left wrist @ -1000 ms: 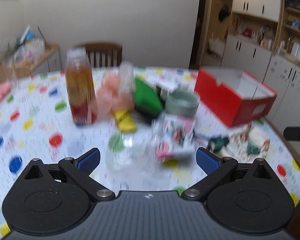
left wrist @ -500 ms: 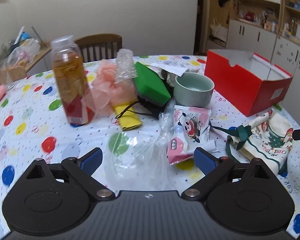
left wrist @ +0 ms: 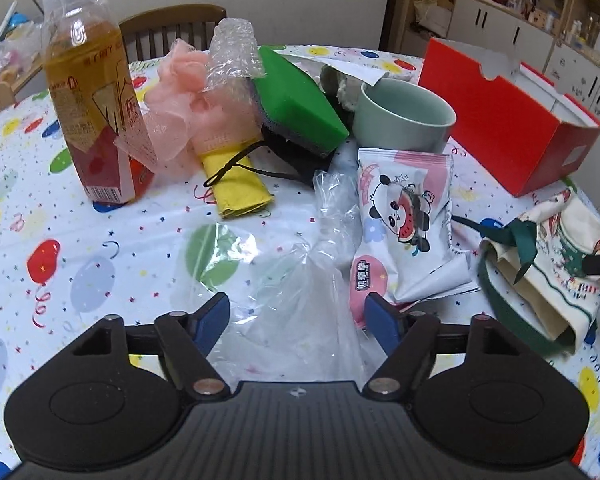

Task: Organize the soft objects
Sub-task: 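Grasp the clear plastic bag with left tool while right tool grasps the Christmas cloth bag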

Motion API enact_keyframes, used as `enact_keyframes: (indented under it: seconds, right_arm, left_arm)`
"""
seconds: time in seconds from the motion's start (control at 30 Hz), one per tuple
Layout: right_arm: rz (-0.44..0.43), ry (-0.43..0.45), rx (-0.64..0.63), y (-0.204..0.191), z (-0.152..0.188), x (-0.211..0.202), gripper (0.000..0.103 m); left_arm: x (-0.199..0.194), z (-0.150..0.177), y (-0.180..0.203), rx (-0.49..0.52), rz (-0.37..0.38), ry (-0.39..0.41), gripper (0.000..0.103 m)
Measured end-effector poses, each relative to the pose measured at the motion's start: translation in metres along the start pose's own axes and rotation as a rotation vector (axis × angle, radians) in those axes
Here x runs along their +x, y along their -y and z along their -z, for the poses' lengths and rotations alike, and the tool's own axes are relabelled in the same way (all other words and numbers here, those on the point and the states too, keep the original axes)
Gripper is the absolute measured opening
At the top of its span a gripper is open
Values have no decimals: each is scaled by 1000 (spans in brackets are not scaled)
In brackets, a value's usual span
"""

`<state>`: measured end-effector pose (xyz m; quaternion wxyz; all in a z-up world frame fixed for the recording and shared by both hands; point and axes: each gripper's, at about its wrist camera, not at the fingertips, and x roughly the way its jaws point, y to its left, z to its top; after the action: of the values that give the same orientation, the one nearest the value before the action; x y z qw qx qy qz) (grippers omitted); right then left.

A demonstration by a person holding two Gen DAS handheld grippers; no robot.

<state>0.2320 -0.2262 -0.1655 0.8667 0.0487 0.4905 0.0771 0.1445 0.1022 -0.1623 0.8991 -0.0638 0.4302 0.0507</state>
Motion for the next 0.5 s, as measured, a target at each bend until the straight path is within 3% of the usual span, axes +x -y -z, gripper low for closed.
enact_keyframes:
  seconds: [0.07, 0.17, 0.3, 0.37, 0.5]
  right_arm:
    - [-4, -8, -3, -1, -1, 4, 77]
    - [-6, -15, -4, -2, -1, 8, 62]
    - [-3, -12, 1, -2, -1, 8, 44]
    - [-8, -8, 6, 0, -1, 7, 33]
    - [-11, 10, -1, -2, -1, 1, 19]
  left_arm:
    - [-1, 0, 1, 1, 17, 5, 55]
    - [-4, -2, 5, 5, 31, 9, 39]
    - [-8, -1, 6, -4, -1, 21, 30]
    - [-9, -1, 4, -10, -11, 20, 16]
    - [-12, 0, 4, -14, -27, 24, 11]
